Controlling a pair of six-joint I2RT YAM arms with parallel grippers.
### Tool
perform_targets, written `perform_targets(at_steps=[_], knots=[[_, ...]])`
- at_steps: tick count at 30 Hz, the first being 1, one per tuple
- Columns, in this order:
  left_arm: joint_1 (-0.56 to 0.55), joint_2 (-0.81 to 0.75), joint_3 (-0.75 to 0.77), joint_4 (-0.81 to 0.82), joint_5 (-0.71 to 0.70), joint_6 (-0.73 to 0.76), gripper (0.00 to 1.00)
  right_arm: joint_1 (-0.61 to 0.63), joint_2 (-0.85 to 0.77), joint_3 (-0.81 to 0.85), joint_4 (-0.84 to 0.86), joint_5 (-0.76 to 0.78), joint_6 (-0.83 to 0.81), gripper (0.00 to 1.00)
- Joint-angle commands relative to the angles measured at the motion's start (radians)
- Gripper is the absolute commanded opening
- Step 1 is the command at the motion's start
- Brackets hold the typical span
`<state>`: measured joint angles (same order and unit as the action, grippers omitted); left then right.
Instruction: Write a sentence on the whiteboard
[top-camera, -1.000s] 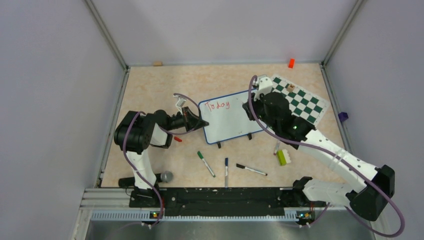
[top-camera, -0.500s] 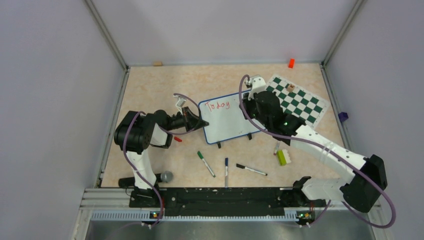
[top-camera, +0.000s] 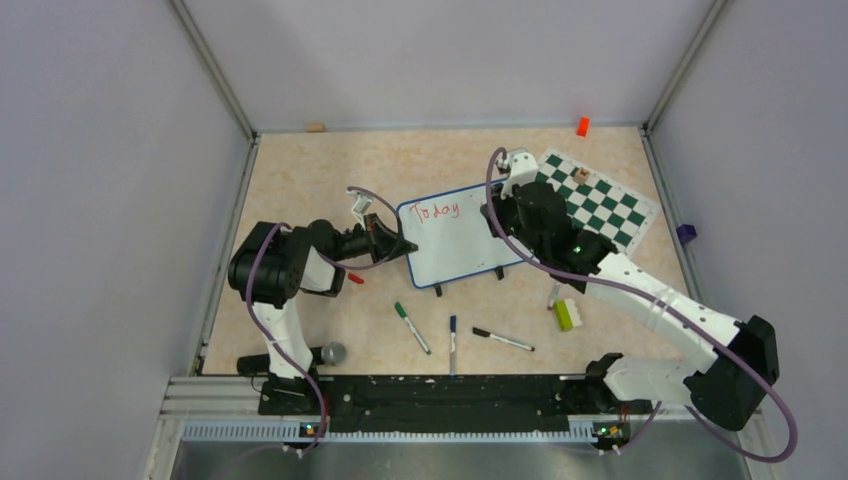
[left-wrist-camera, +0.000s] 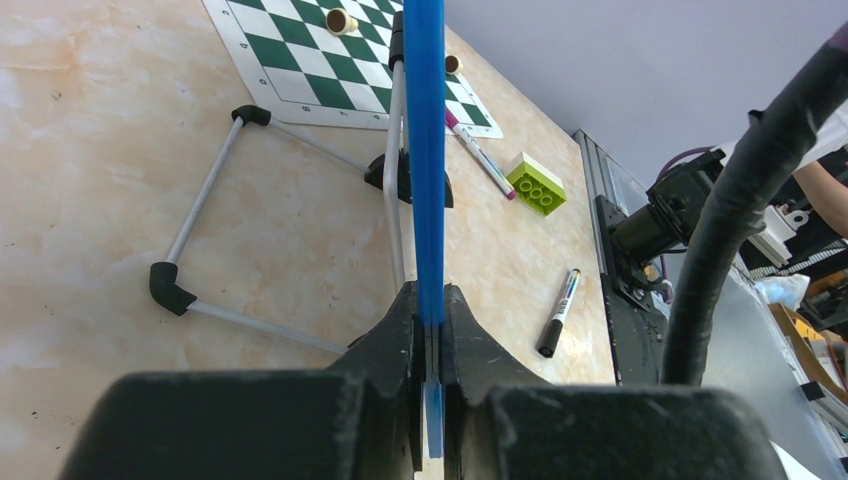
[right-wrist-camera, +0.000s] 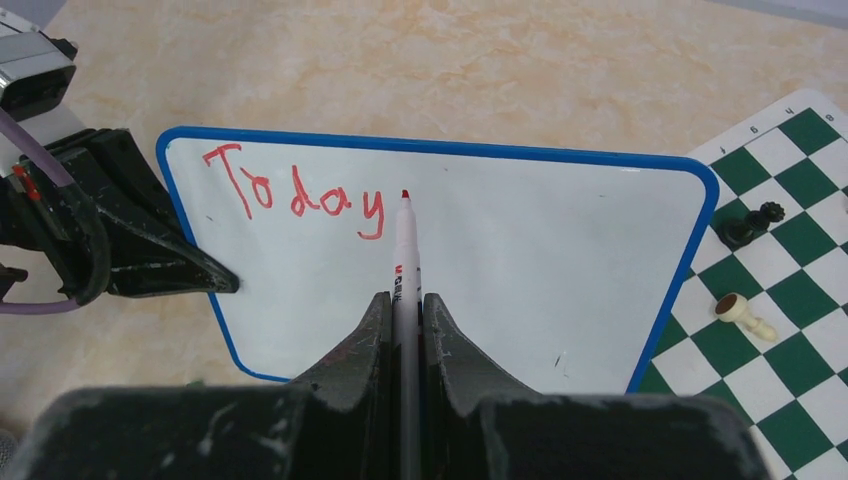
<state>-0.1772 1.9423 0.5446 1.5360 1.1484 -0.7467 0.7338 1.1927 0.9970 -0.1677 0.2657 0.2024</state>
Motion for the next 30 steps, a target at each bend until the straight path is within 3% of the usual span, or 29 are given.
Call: perform_targets(at_steps=[1, 11, 30], knots=[[-0.011, 0.000, -0.009, 0.077, 0.050, 0.057, 0.00, -0.011, -0.062, 0.028, -0.015, 0.019, 0.016, 0.00], [-0.011, 0.016, -0.008, 0.084, 0.045, 0.059, 0.00, -0.013, -0.098, 0.066, -0.122, 0.036, 0.020, 0.00], [-0.011, 0.000, -0.011, 0.084, 0.045, 0.053, 0.00, -0.011, 0.009, 0.124, -0.091, -0.097, 0.006, 0.00]])
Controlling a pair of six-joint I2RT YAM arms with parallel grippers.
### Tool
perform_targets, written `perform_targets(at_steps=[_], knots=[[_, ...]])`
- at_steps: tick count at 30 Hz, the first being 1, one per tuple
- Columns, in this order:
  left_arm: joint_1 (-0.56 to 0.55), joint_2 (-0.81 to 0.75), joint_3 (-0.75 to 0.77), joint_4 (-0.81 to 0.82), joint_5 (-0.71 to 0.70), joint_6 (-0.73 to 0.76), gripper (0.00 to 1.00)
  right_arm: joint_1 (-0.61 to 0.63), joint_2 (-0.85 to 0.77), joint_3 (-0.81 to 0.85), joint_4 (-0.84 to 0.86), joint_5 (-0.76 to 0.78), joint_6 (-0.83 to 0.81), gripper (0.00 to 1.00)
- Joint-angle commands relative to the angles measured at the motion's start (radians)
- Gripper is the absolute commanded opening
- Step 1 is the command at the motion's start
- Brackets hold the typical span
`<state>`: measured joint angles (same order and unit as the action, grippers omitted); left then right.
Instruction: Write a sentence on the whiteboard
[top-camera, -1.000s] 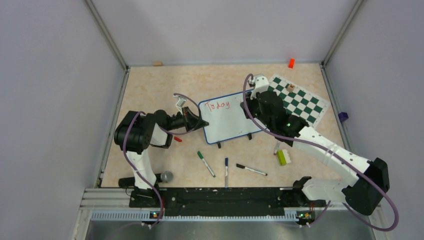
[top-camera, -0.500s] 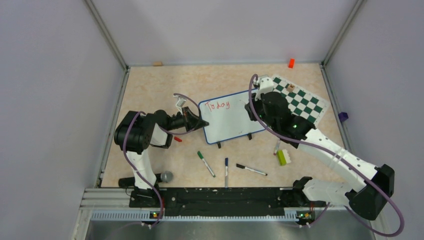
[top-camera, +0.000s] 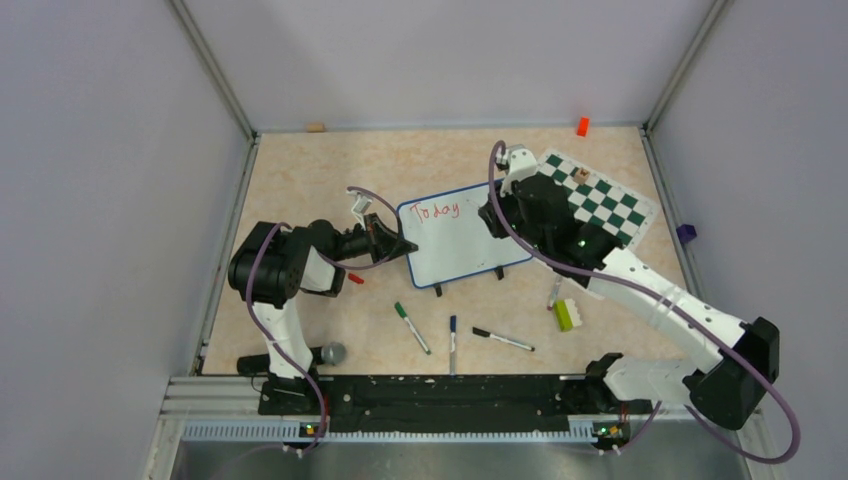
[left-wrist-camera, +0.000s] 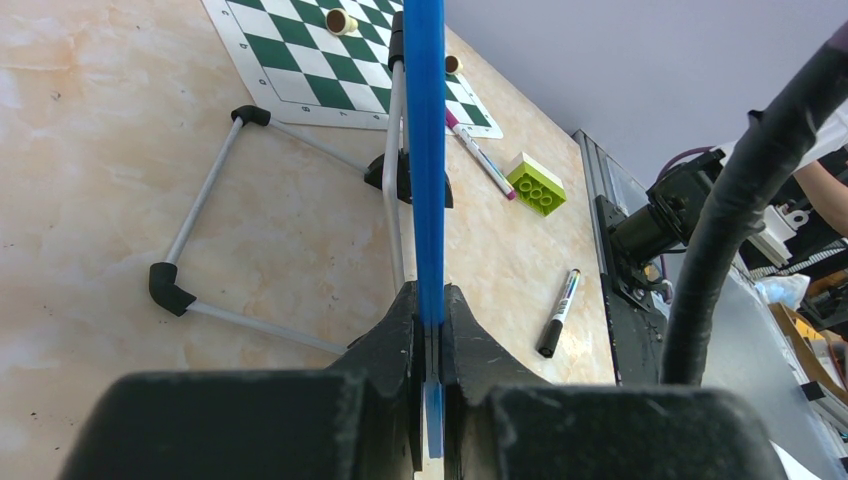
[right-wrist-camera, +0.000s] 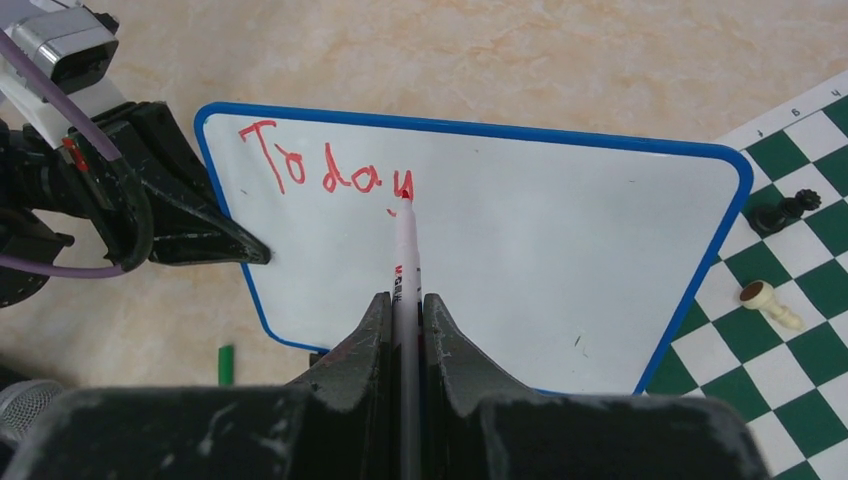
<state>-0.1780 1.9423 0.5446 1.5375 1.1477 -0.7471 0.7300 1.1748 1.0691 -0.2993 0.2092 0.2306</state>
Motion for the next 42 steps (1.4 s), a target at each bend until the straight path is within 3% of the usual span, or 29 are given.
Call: perform_targets(at_steps=[1, 17, 42], knots=[[-0.011, -0.001, -0.013, 0.082, 0.045, 0.054, 0.00, -0.009, 0.036, 0.050, 0.051, -0.046, -0.029, 0.00], [-0.012, -0.001, -0.016, 0.082, 0.048, 0.057, 0.00, -0.009, 0.143, 0.048, 0.154, 0.013, -0.073, 0.00], [-0.012, -0.013, -0.022, 0.082, 0.051, 0.054, 0.00, -0.009, 0.199, 0.098, 0.146, 0.066, -0.087, 0.00]])
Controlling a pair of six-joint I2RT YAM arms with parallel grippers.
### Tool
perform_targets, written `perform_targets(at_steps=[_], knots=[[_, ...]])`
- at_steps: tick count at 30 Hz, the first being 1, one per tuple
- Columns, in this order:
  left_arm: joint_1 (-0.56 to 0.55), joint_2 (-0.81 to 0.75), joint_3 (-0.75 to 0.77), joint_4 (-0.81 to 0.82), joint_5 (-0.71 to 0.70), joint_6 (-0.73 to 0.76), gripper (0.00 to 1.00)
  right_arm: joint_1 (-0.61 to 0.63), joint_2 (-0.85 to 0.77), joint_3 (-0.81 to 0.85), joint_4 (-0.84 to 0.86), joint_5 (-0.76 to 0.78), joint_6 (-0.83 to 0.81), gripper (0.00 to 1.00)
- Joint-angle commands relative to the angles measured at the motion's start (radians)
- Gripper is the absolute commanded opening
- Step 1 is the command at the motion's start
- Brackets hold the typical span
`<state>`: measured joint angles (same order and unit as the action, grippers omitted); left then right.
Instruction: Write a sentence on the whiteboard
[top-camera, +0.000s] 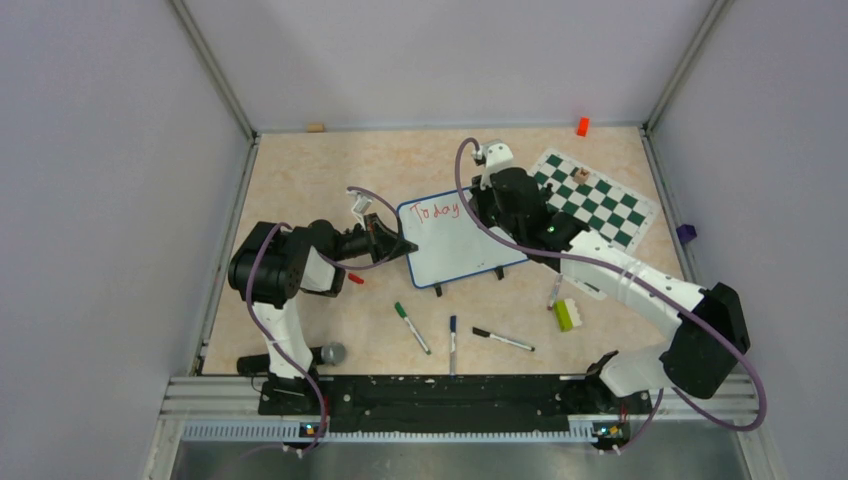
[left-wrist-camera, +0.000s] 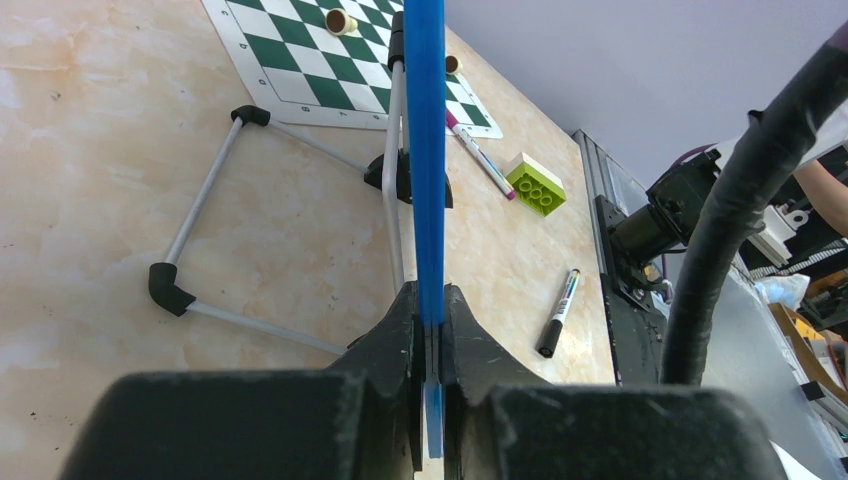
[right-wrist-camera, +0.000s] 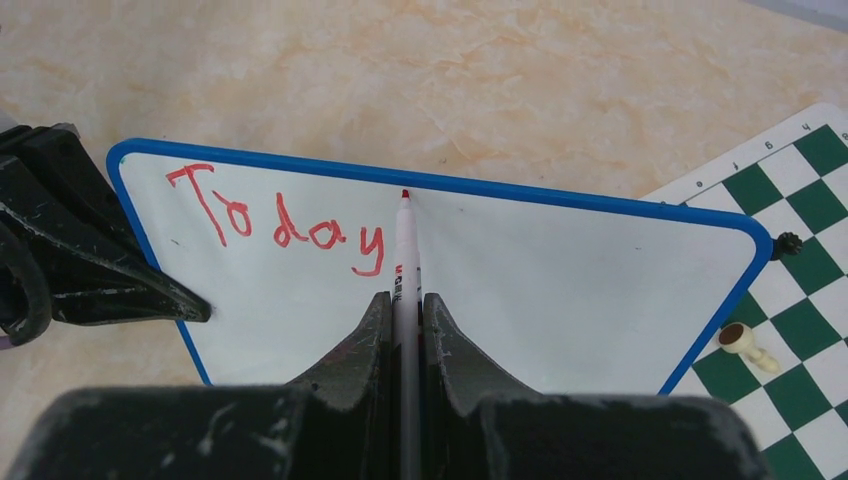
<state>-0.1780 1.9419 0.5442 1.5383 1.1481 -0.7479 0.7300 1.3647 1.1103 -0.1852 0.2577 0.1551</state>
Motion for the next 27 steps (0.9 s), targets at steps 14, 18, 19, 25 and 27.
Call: perform_targets(at_steps=[14, 18, 19, 25, 27], knots=[[-0.012, -0.015, -0.022, 0.082, 0.051, 0.057, 0.00, -0.009, 0.023, 0.050, 0.004, 0.043, -0.008, 0.00], [-0.012, -0.014, -0.021, 0.082, 0.051, 0.055, 0.00, -0.009, 0.009, 0.041, 0.003, 0.039, -0.005, 0.00], [-0.012, -0.014, -0.021, 0.082, 0.050, 0.055, 0.00, -0.009, 0.005, 0.040, 0.003, 0.038, -0.003, 0.00], [-0.012, -0.014, -0.021, 0.082, 0.051, 0.057, 0.00, -0.009, -0.014, 0.037, 0.004, 0.021, 0.002, 0.00], [-0.012, -0.011, -0.020, 0.082, 0.052, 0.057, 0.00, -0.009, -0.021, 0.038, 0.001, 0.015, 0.003, 0.00]])
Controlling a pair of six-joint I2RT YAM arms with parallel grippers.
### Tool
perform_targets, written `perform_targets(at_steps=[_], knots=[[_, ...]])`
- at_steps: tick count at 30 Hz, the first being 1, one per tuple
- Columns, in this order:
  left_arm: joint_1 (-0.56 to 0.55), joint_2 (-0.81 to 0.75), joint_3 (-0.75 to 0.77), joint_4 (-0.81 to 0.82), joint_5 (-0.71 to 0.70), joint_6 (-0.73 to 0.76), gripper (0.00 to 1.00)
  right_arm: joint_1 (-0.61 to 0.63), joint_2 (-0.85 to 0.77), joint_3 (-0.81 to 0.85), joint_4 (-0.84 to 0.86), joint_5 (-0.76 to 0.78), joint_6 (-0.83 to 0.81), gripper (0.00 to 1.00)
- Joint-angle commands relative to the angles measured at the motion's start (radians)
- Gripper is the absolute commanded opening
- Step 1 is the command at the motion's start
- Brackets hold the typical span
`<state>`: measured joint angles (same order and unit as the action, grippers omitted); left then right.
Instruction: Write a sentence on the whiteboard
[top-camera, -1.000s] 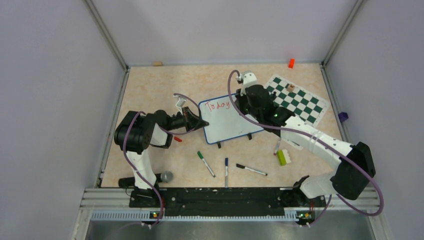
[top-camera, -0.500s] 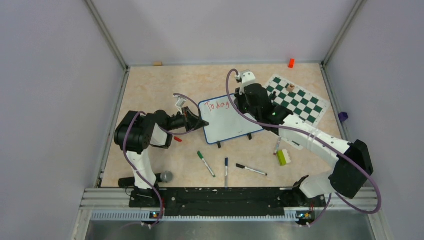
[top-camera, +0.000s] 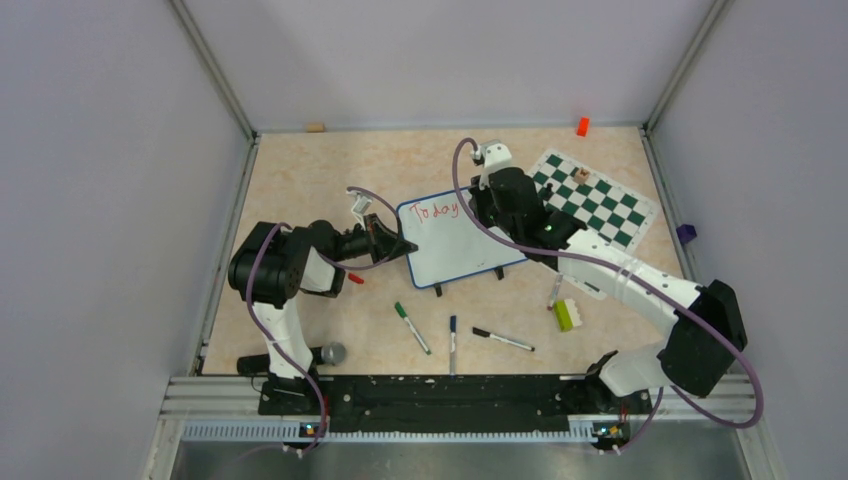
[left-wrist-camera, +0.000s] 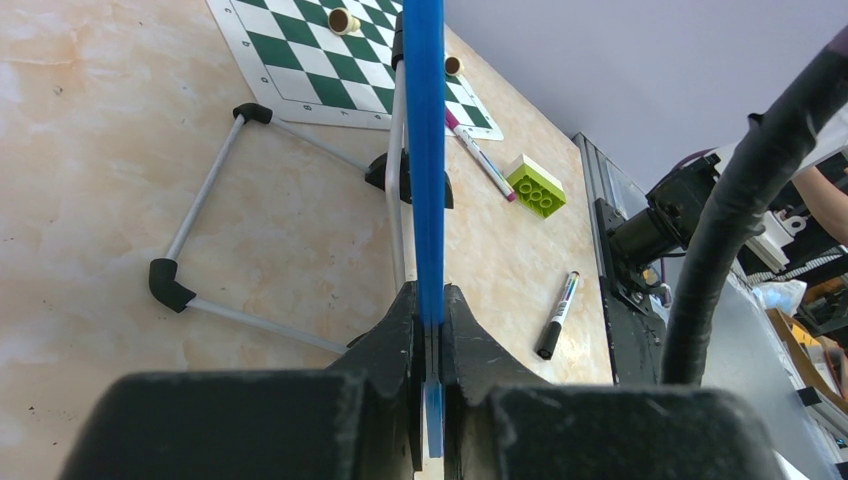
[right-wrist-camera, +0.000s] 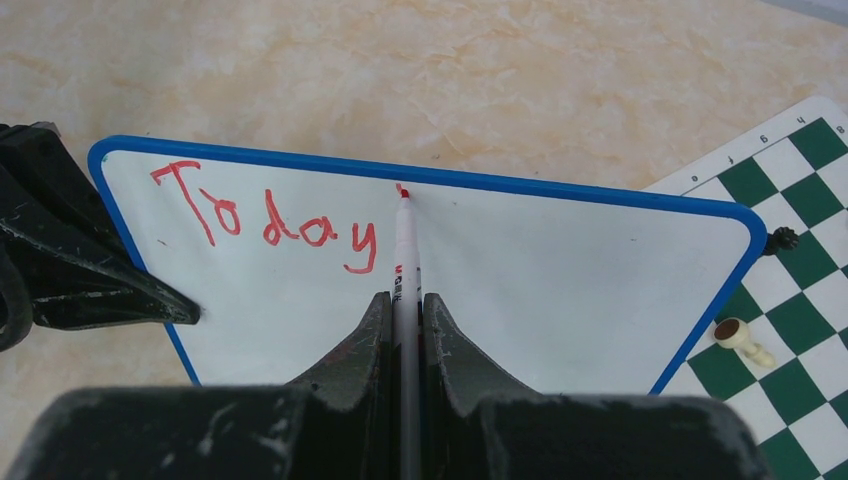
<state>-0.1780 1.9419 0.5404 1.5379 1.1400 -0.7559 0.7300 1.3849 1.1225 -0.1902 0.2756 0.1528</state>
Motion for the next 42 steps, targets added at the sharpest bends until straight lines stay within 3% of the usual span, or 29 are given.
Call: perform_targets(at_steps=[1, 42], knots=[[-0.012, -0.012, -0.017, 0.082, 0.059, 0.066, 0.00, -0.009, -0.044, 0.025, 0.004, -0.005, 0.005, 0.00], [-0.011, -0.015, -0.018, 0.082, 0.059, 0.065, 0.00, -0.037, -0.044, -0.020, -0.029, -0.042, 0.031, 0.00]])
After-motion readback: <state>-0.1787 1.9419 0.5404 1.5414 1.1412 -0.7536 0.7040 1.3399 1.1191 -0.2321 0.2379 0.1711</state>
